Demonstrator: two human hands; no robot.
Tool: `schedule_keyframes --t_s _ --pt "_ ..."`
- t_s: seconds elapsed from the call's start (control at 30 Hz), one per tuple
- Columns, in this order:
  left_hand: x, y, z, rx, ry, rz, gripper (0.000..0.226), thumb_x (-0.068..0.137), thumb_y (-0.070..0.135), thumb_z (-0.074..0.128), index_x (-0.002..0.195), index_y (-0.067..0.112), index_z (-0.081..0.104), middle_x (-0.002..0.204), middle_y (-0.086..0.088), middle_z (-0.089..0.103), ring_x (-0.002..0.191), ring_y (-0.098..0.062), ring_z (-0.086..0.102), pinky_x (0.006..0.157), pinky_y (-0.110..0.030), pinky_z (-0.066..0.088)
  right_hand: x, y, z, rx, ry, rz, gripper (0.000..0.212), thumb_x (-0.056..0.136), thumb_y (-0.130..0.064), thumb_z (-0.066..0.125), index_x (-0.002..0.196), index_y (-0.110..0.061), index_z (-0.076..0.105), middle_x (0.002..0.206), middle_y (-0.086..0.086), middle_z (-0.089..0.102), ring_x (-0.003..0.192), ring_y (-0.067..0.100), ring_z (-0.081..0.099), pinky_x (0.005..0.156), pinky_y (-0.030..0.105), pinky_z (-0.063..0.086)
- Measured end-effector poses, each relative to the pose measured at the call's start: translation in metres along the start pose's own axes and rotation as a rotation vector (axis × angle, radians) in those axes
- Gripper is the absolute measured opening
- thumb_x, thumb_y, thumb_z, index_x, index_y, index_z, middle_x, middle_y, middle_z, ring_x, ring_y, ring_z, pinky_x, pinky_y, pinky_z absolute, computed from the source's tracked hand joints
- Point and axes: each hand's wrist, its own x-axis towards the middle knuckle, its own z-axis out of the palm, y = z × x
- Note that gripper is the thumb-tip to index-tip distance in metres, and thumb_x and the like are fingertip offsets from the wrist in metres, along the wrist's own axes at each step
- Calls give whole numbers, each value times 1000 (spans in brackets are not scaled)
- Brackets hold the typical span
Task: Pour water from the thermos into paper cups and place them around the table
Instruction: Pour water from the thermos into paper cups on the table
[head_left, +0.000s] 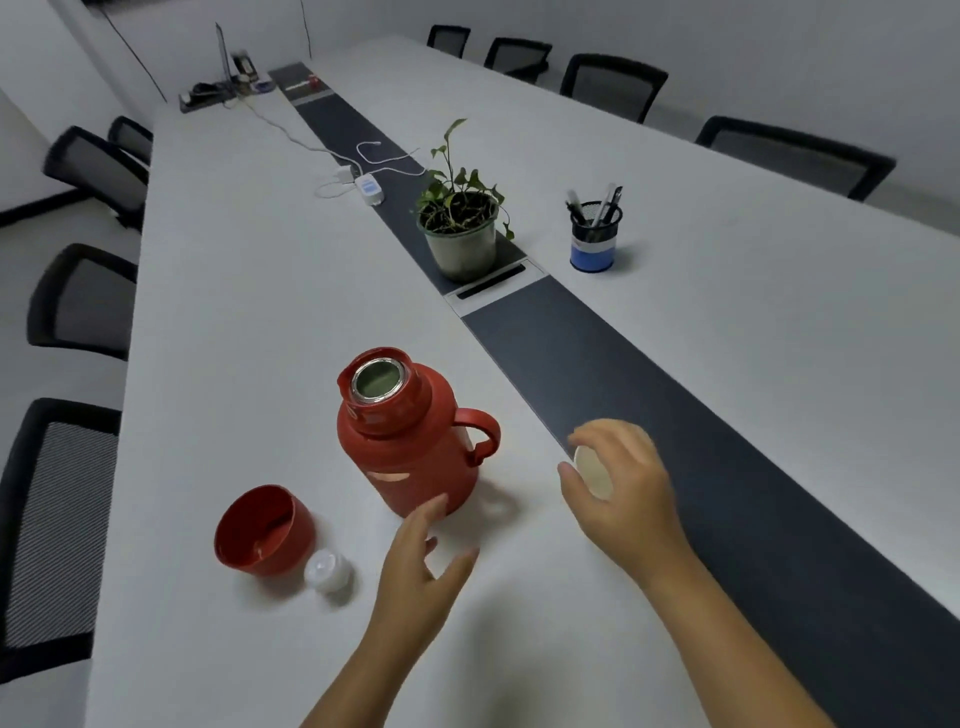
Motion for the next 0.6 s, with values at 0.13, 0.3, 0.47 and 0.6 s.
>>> schedule_keyframes --t_s 0.13,0.3,0.47,0.6 --pt "2 12 44 17 -115 32 47 82 9 64 124 20 45 118 12 46 109 -1 45 81 0 35 -17 33 -40 -207 -172 -1 21 69 -19 68 87 -8 68 102 13 63 101 29 54 83 47 48" --pt "20 29 88 -45 -181 35 66 78 23 69 132 25 32 127 17 35 118 2 36 95 -9 32 -19 67 -46 -213 -417 62 23 80 -15 65 103 -14 66 130 6 50 122 21 40 95 27 38" --pt "43 46 113 -171 -205 15 68 63 38 74 113 49 30 122 33 37 116 7 40 96 -11 36 -11 80 -45 -151 -322 -18 20 65 6 73 83 -4 71 109 20 63 99 33 61 79 36 53" --pt "49 46 120 -244 -237 18 58 60 35 74 109 46 45 115 28 54 112 5 49 90 -10 42 -5 86 -49 -133 -327 -76 24 61 7 76 82 -4 71 100 18 67 89 31 66 70 39 58"
